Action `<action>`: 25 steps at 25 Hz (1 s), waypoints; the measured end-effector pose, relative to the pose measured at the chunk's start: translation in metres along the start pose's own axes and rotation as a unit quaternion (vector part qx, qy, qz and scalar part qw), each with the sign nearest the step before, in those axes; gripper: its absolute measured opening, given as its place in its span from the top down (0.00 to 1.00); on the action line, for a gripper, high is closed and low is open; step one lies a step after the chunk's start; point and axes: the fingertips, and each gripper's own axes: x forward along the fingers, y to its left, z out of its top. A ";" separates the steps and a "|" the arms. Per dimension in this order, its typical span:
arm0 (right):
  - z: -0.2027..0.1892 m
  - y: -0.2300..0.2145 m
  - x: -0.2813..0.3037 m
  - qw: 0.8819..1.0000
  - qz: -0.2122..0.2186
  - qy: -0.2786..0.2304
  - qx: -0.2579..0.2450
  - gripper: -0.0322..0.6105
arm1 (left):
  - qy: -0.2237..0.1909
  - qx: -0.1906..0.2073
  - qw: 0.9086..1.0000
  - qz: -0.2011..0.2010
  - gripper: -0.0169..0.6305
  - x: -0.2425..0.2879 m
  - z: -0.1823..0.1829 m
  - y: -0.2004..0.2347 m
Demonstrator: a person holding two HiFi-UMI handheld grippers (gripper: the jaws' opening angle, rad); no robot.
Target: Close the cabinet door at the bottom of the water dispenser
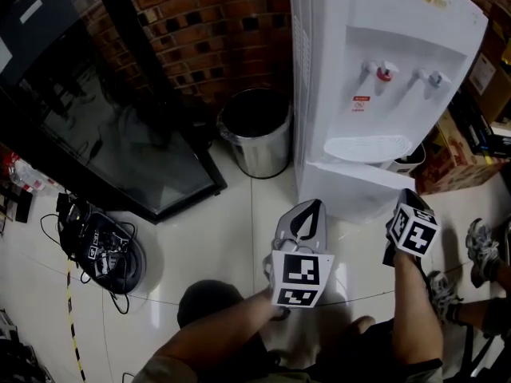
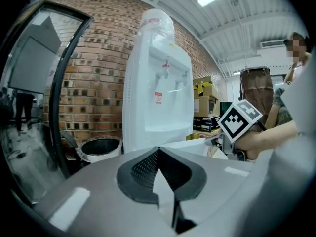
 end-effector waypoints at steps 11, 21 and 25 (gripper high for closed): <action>0.029 -0.011 0.051 0.987 0.058 -0.072 0.131 0.95 | 0.019 -0.012 1.000 -0.001 0.97 0.058 -0.015 -0.003; 0.044 0.003 0.074 0.974 0.097 -0.113 0.171 0.95 | 0.016 -0.016 1.000 0.003 0.97 0.063 -0.012 0.007; 0.046 0.001 0.064 0.978 0.097 -0.109 0.149 0.95 | 0.008 -0.015 1.000 0.002 0.97 0.060 -0.005 0.007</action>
